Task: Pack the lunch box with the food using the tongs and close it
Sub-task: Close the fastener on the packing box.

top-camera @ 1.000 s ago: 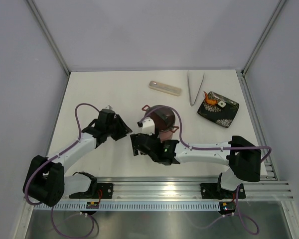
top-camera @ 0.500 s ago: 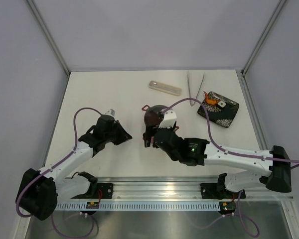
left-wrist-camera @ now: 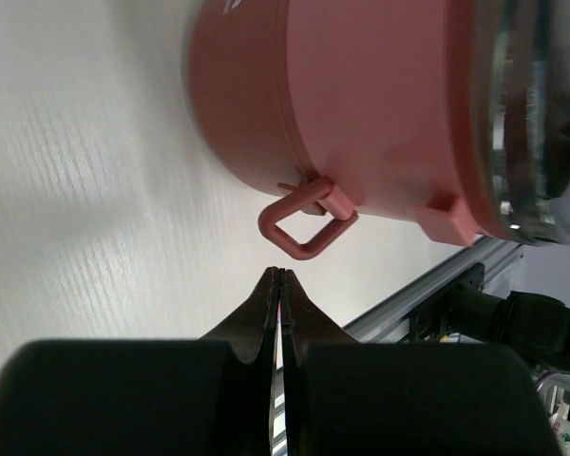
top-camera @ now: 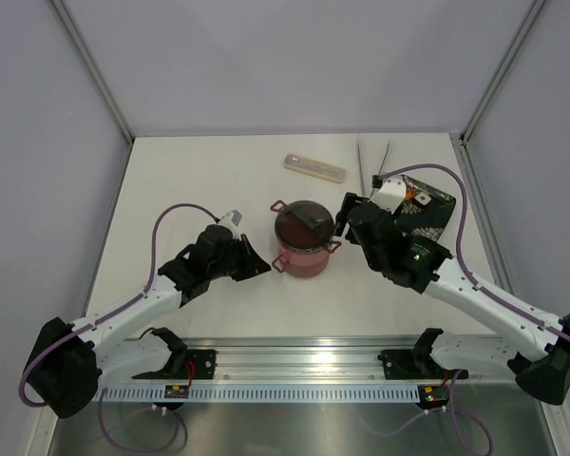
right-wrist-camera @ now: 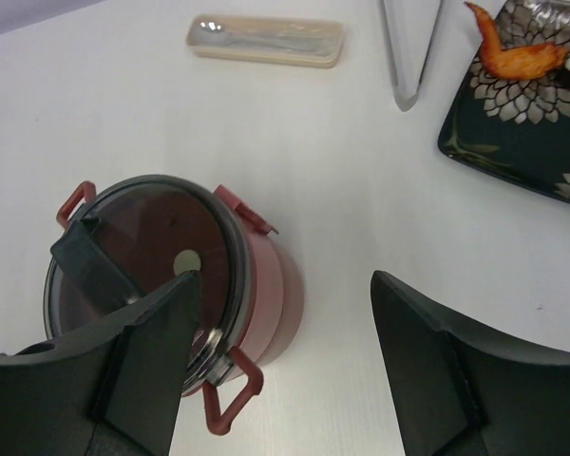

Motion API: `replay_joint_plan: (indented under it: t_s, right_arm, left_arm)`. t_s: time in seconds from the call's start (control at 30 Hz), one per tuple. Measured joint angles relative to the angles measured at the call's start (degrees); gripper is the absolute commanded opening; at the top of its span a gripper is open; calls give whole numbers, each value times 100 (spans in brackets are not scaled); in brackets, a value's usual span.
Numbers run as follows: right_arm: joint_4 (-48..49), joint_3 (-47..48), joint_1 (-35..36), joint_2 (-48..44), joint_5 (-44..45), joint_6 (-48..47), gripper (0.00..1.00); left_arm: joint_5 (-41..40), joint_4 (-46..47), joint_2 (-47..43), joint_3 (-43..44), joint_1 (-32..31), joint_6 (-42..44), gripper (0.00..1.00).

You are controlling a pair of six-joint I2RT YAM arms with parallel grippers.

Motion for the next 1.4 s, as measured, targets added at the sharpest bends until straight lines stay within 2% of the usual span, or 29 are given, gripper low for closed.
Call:
replay_joint_plan:
  t_s: [0.2,0.47,0.63,0.93,1.1,1.4]
  right_arm:
    - [-168,114,-535,-83,-74,-111,81]
    - [-192,118,-1154,107,-678,-146,82]
    - [-190,111,-1322,289,-922,-170,82]
    - [-166,87,-1434,367,-1082,-192,82]
    - [-133,85,-1451,433,-1156,-192,82]
    - [-127,85,-1453,531,-1231,-192,82]
  left_arm:
    - [50,271,721,2,-52,0,0]
    - [131,660,1290,48,-52,-4,0]
    - [122,470,1287,87,-52,-2,0]
    - [-168,-761,538,221,-66,168,0]
    - [-164,-778,282,463,-74,195,0]
    - [-83,-389,994,839,-74,236,0]
